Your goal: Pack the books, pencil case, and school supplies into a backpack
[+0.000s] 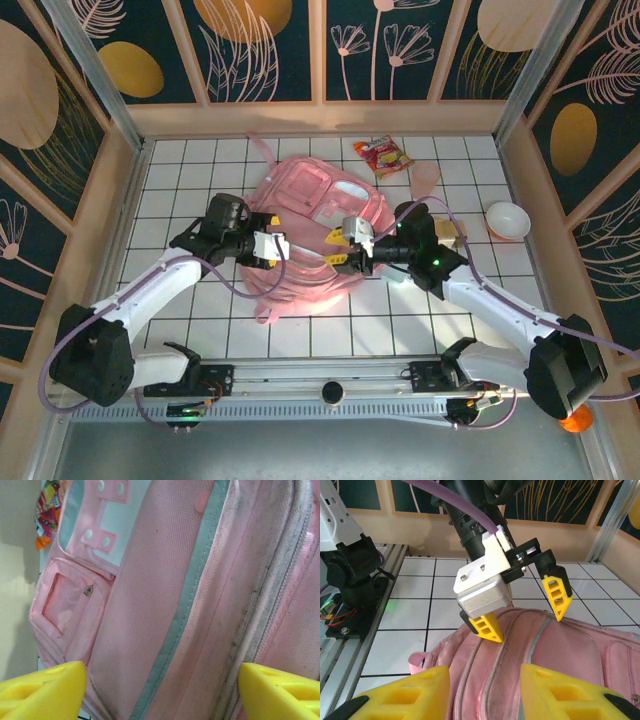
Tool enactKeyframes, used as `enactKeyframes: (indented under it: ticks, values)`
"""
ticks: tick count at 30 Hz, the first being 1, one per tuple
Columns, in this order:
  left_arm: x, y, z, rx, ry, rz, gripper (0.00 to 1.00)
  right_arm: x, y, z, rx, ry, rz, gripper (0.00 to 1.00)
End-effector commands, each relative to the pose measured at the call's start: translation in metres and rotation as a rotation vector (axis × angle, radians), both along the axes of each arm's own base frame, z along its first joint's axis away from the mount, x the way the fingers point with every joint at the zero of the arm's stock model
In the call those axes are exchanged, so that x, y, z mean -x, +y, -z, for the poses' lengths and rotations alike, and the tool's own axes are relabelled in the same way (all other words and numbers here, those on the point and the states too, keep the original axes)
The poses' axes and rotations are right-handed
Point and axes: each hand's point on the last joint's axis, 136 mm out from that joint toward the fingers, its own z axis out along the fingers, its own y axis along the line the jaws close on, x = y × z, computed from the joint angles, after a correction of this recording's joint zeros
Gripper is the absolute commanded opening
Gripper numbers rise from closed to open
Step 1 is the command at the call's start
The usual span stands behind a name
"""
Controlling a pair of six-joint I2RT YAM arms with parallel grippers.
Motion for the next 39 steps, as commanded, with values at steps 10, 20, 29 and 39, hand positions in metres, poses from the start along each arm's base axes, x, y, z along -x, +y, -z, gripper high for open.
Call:
enactKeyframes:
  ticks: [10, 20, 29, 39]
  values:
    - [0.025, -0.008, 0.021, -0.089, 0.150, 0.078, 0.79, 0.004, -0.007, -0.006, -0.035, -0.004, 0.030, 0.45]
    - [-0.002, -0.016, 0.045, -0.146, 0.135, 0.017, 0.81, 0.008, -0.011, -0.004, -0.049, 0.001, 0.034, 0.45]
    - [-0.008, -0.024, 0.009, -0.026, 0.162, -0.078, 0.05, -0.014, -0.023, -0.005, -0.114, 0.195, 0.238, 0.49]
    - [-0.006, 0.005, -0.063, 0.327, 0.201, -0.539, 0.00, -0.063, -0.071, 0.039, -0.212, 0.932, 0.969, 0.56]
